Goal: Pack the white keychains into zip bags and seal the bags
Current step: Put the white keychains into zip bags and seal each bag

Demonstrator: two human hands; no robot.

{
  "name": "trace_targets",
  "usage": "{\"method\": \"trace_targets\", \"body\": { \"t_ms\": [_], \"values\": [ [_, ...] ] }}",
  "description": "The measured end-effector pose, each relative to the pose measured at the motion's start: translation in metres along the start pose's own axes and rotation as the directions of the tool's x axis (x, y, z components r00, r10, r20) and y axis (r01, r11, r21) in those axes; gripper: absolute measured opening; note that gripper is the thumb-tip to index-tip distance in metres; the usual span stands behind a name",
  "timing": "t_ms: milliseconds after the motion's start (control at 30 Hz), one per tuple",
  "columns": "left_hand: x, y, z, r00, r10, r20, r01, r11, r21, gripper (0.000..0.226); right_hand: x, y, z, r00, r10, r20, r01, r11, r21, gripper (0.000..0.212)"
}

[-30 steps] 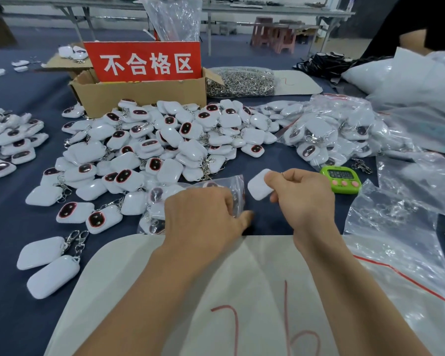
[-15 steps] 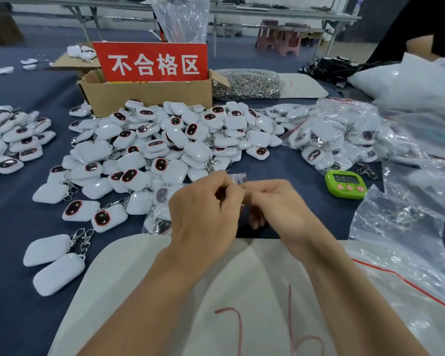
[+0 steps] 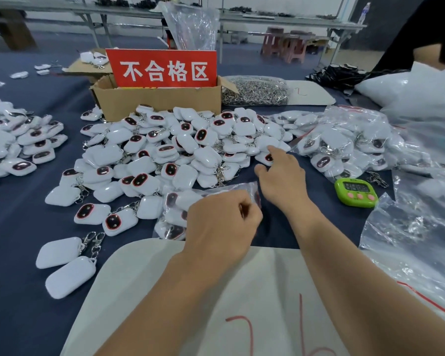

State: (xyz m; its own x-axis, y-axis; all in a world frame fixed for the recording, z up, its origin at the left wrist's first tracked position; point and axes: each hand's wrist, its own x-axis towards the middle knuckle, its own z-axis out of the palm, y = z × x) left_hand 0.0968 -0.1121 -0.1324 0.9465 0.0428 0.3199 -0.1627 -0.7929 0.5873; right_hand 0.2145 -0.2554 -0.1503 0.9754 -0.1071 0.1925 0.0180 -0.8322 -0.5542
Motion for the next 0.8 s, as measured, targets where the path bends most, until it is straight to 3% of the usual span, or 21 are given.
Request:
{"method": "trace_targets", "body": {
  "t_ms": [100, 200, 300, 400, 600, 667, 733, 800],
  "values": [
    [-0.001, -0.002, 0.003, 0.999, 0.043, 0.013, -0.044, 0.994, 0.098, 0.021, 0.011, 0.0, 0.005, 0.998, -0.054, 0.021, 0.057, 0.984, -0.168, 0.047],
    [0.002, -0.004, 0.003, 0.998, 0.036, 0.044, -0.043, 0.984, 0.172, 0.025, 0.013, 0.001, 0.003, 0.997, -0.08, -0.022, 0.077, 0.993, -0.094, 0.023],
    [0.002, -0.002, 0.0, 0.998, 0.011, 0.059, -0.025, 0.969, 0.247, 0.02, 0.002, 0.004, -0.004, 0.997, -0.035, -0.066, 0.04, 0.996, 0.083, 0.028],
    [0.001, 0.002, -0.004, 0.998, -0.039, 0.04, 0.025, 0.955, 0.296, 0.017, -0.025, 0.005, -0.017, 0.989, 0.101, -0.111, -0.05, 0.92, 0.389, 0.035],
    [0.001, 0.008, -0.008, 0.992, -0.128, -0.01, 0.124, 0.926, 0.356, 0.021, -0.083, 0.004, -0.04, 0.988, 0.149, 0.042, -0.138, 0.725, 0.675, 0.026],
    [0.0, 0.007, -0.007, 0.993, -0.096, -0.075, 0.113, 0.957, 0.267, 0.02, -0.1, 0.0, -0.044, 0.991, 0.119, 0.054, -0.122, 0.698, 0.706, 0.024],
    [0.0, 0.006, -0.008, 0.989, -0.047, -0.14, 0.051, 0.998, 0.023, 0.015, -0.109, -0.005, -0.047, 0.994, 0.085, 0.069, -0.109, 0.714, 0.691, 0.023],
    [0.003, 0.008, -0.01, 0.991, -0.006, -0.132, -0.029, 0.965, -0.262, 0.027, -0.11, -0.013, -0.051, 0.995, 0.039, 0.087, -0.088, 0.728, 0.68, 0.023]
  ]
}}
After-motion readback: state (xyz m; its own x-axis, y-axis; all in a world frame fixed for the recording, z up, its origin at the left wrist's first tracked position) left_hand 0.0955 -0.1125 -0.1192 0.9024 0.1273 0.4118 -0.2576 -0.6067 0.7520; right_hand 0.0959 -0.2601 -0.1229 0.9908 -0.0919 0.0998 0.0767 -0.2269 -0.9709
